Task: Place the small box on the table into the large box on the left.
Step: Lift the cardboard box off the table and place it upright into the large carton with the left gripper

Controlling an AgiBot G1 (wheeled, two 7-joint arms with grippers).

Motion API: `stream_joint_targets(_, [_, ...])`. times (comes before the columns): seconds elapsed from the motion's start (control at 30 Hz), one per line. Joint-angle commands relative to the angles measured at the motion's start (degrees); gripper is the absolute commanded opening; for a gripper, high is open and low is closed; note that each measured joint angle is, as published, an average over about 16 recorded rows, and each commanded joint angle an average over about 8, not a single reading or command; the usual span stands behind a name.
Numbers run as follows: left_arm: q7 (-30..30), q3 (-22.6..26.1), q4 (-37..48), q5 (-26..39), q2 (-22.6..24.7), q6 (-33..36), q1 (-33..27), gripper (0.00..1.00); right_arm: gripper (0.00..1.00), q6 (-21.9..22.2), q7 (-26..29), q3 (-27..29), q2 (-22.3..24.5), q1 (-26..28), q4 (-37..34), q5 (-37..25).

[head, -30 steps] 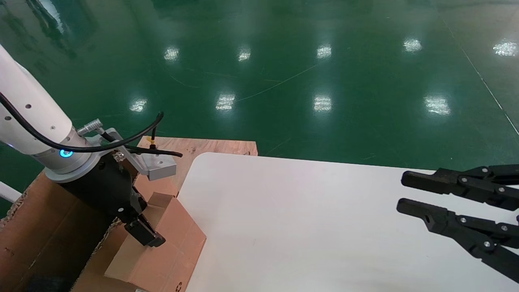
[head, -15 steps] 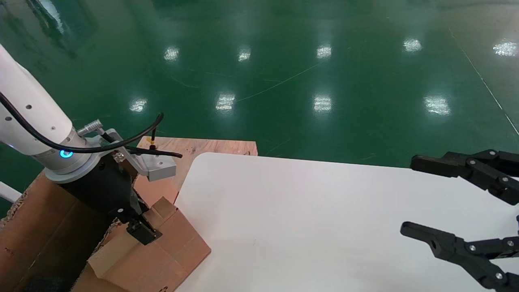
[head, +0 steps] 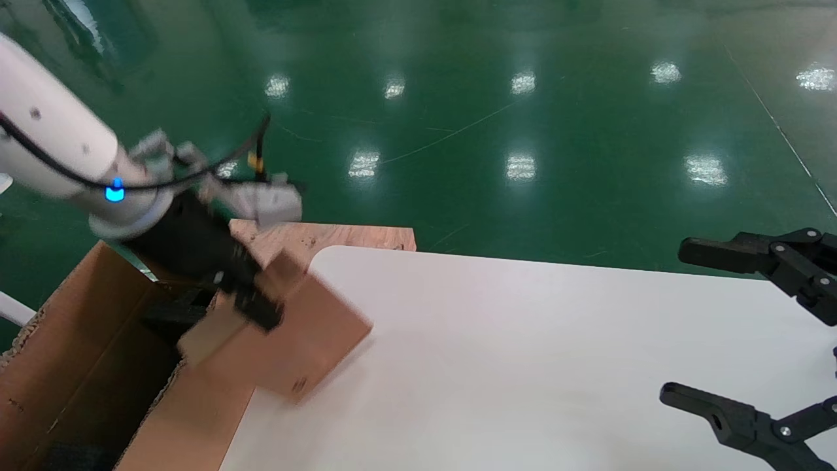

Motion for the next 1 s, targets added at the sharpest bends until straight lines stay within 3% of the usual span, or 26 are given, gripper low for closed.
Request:
stream_joint_targets(0.03, [0.1, -1.1, 0.1, 0.7, 0.5, -2.0, -1.2, 0.0, 1.0, 0.0, 0.0, 0.0, 0.0, 0.0, 0.0, 0.0])
stream_joint_targets(0.2, [3.9, -4.3, 4.6, 3.0, 0.7, -6.4, -5.9, 0.0, 1.0, 0.0, 0.0, 0.0, 0.0, 0.0, 0.0, 0.0])
stream_joint_targets(0.4, [13.4, -6.6, 12.5, 5.1, -0.9, -6.5, -11.9, 0.0, 1.0, 0.0, 0.0, 0.0, 0.0, 0.0, 0.0, 0.0])
stream_joint_targets(0.77, [33.3, -7.6, 25.7, 7.0, -4.9, 6.9, -23.9, 0.0, 1.0, 0.0, 0.0, 0.0, 0.0, 0.0, 0.0, 0.0])
stream_joint_targets(1.0, [38.8, -3.1, 28.0, 11.9, -10.3, 12.5, -27.9, 0.0, 1.0, 0.0, 0.0, 0.0, 0.0, 0.0, 0.0, 0.0])
